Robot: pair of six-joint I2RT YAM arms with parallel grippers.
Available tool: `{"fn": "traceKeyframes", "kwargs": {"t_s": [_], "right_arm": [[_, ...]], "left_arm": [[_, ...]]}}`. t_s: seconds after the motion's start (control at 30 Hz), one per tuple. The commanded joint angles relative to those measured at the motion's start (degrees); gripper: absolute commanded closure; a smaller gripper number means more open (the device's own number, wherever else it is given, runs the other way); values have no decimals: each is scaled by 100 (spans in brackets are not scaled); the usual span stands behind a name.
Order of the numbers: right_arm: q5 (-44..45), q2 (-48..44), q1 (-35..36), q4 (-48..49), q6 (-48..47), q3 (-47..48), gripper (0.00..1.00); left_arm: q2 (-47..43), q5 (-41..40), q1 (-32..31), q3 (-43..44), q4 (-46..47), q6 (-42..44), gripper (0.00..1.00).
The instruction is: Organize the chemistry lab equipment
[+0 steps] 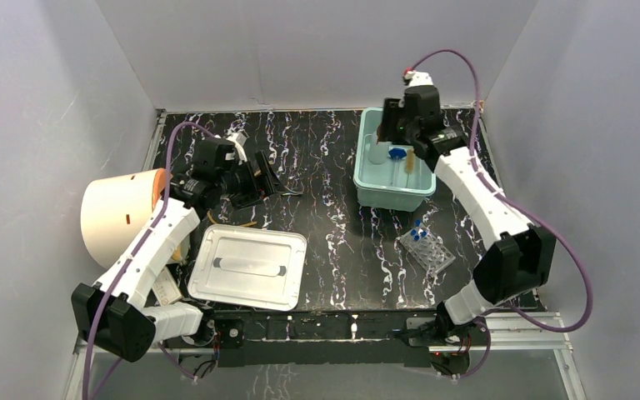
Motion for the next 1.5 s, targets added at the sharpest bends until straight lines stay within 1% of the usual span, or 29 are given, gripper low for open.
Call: {"fn": "traceKeyframes", "kwargs": {"t_s": [0.0, 0.07, 0.13, 0.2, 0.37, 0.53, 0.63, 0.8, 0.9, 0.93, 0.97, 1.03, 1.1, 1.17, 1.27, 1.4, 1.47], "right_arm": [[-283, -237, 874, 400, -73, -25, 35], [-347, -208, 1234, 581, -90, -19, 30], [-362, -95, 1601, 775, -158, -30, 22], [-394, 94, 1899, 944, -252, -35, 17], [-807, 880, 2272, 1033, -227, 304, 15], [-987, 2033, 2485, 775, -283, 1108, 15], [-1001, 2751, 2580, 519, -413, 1766, 14], [-987, 3987, 2624, -160, -682, 3317, 15], [-1168, 4842, 2672, -623, -810, 4425, 16], [-1240, 5265, 2703, -819, -857, 4868, 16], [-1267, 5463, 2747, -1022, -916, 5289, 17], [-1214, 6214, 2848, -1436, -1009, 6221, 20], [-1160, 6762, 2926, -1772, -1033, 7059, 23], [-1146, 7126, 2980, -1983, -1001, 7615, 25], [-1120, 7242, 3015, -1996, -856, 7688, 27], [-890, 6964, 3047, -1638, -806, 6985, 29], [-855, 6769, 3071, -1449, -875, 6565, 32]], "left_arm": [[-184, -1153, -11, 476, -590, -132, 19], [-364, -1504, -10, 624, -712, -168, 19], [-581, -2014, -10, 766, -807, -181, 19], [-784, -2362, -10, 931, -891, -138, 19], [-1111, -3031, -10, 1364, -1174, -50, 18], [-1365, -3162, -10, 1508, -1175, -33, 16], [-1389, -3060, -10, 1540, -1213, -31, 15], [-1343, -2765, -10, 1428, -1342, -61, 15], [-1299, -2599, -10, 1380, -1383, -75, 14], [-1280, -2575, -10, 1378, -1393, -67, 14], [-1266, -2559, -10, 1385, -1404, -66, 14], [-1244, -2571, -10, 1409, -1429, -74, 14], [-1258, -2586, -10, 1401, -1431, -83, 14], [-1277, -2596, -10, 1391, -1435, -83, 14], [-1295, -2606, -10, 1396, -1487, -76, 14], [-1307, -2618, -11, 1383, -1537, -59, 14], [-1318, -2619, -13, 1368, -1532, -59, 14]]}}
